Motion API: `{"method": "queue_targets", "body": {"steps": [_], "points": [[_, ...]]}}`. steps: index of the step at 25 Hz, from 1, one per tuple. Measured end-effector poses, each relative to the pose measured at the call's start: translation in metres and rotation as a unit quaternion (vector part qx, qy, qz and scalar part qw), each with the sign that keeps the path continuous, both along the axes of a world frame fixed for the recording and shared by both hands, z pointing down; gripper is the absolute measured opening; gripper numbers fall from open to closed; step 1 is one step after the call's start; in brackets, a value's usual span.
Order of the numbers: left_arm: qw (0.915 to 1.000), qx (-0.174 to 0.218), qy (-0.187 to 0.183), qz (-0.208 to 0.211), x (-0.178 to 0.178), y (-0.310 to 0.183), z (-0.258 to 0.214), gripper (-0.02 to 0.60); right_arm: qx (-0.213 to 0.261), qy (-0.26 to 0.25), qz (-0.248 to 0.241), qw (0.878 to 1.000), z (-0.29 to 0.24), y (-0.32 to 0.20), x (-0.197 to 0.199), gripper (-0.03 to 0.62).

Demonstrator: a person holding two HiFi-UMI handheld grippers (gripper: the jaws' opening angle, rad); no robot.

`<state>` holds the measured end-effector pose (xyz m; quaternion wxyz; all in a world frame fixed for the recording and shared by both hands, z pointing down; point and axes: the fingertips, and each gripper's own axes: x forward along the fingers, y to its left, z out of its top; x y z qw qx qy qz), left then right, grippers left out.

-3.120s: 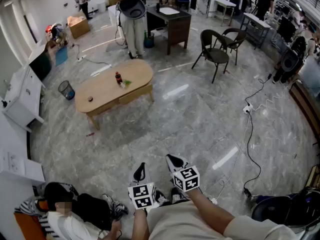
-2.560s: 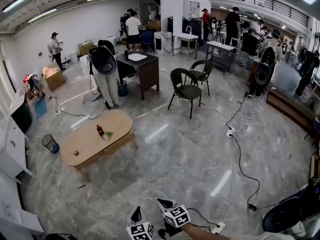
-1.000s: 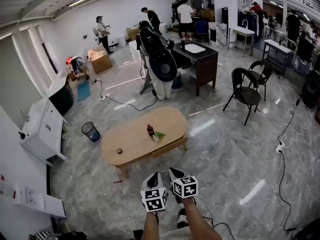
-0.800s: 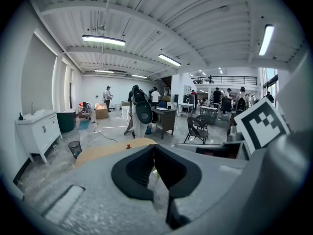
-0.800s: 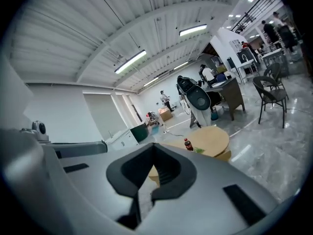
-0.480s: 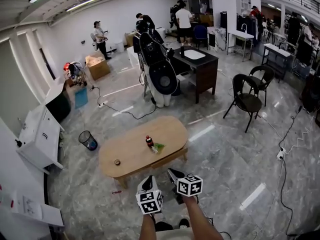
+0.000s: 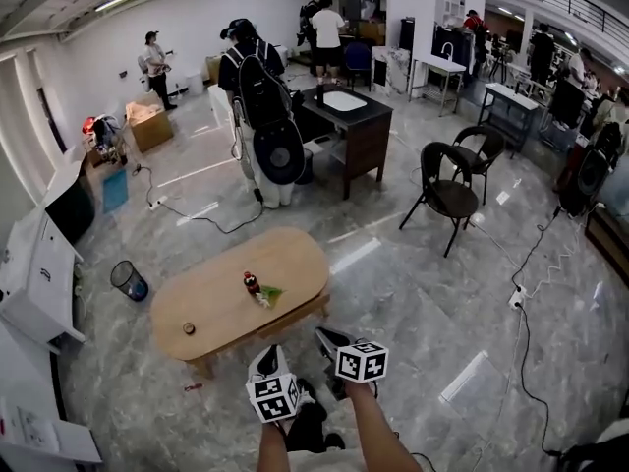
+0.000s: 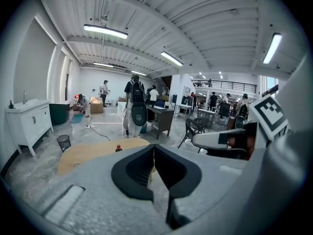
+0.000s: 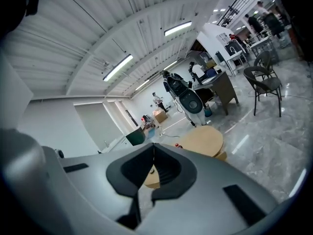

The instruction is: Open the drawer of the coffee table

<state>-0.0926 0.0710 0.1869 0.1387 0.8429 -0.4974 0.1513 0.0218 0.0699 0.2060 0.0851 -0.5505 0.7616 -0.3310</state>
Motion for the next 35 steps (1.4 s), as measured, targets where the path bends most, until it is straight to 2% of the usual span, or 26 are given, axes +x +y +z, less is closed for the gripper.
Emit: {"method": "queue_targets", "body": {"steps": [4,6,8,10,15,19,21,24,26,30,35], "points": [[0.9998,-0.009,0.013,-0.008,0.009,-0.035,0.012,0.011,-0.024,-0.006,-0.002,1.0,0.025,-0.024,0.002,0.015],[0.9995,0.0,0.031,-0.003,0.028,-0.072,0.016,0.011,-0.013,0.034,0.002,0.999,0.027,-0.051,0.018,0.015],[0.9992,0.008,0.04,0.0,0.042,-0.106,0.009,0.011,0.008,0.085,0.016,0.996,0.01,-0.079,0.04,0.015],[0.9989,0.011,0.045,0.001,0.047,-0.132,0.0,0.011,0.03,0.116,0.03,0.992,-0.014,-0.103,0.059,0.015],[0.998,0.011,0.054,-0.031,0.05,-0.185,0.002,0.011,0.052,0.125,0.069,0.988,-0.039,-0.143,0.097,0.015],[0.9987,0.009,0.045,-0.024,0.057,-0.231,0.008,0.011,0.064,0.123,0.082,0.987,-0.041,-0.183,0.111,0.015],[0.9989,0.008,0.042,-0.02,0.059,-0.249,0.008,0.011,0.063,0.112,0.073,0.989,-0.038,-0.2,0.113,0.015],[0.9988,-0.001,0.044,-0.023,0.051,-0.264,0.015,0.011,0.055,0.101,0.024,0.993,-0.019,-0.207,0.097,0.015],[0.9983,-0.01,0.049,-0.029,0.042,-0.273,0.026,0.011,0.034,0.126,0.005,0.991,0.004,-0.208,0.09,0.015],[0.9965,-0.021,0.065,-0.047,0.031,-0.282,0.043,0.011,-0.002,0.145,0.015,0.989,0.037,-0.214,0.103,0.015],[0.9956,-0.026,0.071,-0.057,0.037,-0.294,0.107,0.011,-0.015,0.222,-0.031,0.974,0.099,-0.231,0.128,0.015]]}}
